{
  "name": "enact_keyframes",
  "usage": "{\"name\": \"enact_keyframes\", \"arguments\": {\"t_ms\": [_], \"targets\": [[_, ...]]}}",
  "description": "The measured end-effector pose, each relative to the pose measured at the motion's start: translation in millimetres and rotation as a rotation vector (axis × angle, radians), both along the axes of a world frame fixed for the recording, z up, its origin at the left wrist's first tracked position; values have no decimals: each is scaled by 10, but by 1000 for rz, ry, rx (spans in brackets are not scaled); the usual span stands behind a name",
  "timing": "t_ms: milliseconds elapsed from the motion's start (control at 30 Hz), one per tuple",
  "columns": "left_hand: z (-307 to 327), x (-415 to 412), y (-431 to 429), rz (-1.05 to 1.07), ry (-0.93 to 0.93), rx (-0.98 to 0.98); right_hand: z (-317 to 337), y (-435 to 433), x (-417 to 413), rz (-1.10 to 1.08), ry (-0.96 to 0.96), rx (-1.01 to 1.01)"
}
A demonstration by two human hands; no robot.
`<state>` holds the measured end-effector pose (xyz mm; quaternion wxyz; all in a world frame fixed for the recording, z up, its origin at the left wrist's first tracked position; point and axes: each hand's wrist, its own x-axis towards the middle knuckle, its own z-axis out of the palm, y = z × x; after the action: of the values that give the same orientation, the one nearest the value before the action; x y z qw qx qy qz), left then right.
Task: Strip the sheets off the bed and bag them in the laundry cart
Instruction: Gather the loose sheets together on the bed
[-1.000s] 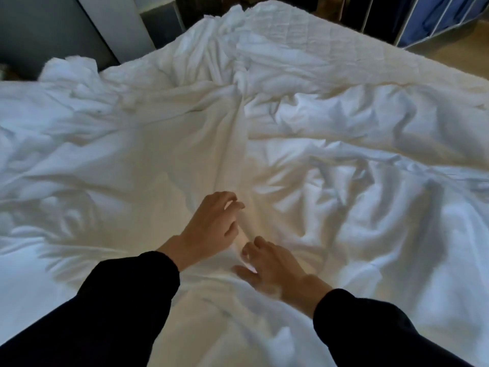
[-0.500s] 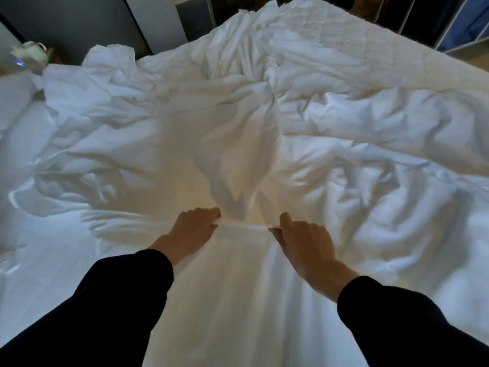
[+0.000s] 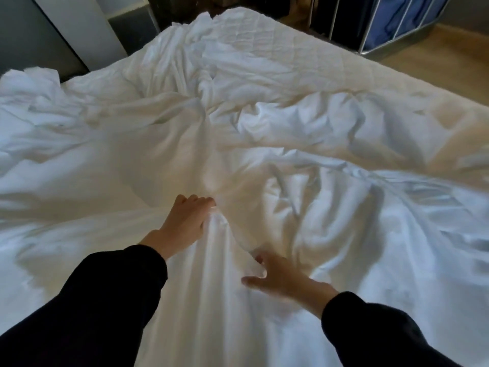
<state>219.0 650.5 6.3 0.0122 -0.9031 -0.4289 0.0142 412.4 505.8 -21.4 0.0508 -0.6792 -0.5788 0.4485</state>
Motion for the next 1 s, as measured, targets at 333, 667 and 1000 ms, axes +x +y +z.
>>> {"name": "enact_keyframes", "arguments": {"t_ms": [333,667,1000], "targets": [[559,185,-319,458,-42,191,196,-267,181,-140,-93,164],[820,1040,103,582,-328,84,639,116,1257,-262,-280,402],[435,1603,587,162,-127,-92,356,281,1727,-254,-271,304]]}}
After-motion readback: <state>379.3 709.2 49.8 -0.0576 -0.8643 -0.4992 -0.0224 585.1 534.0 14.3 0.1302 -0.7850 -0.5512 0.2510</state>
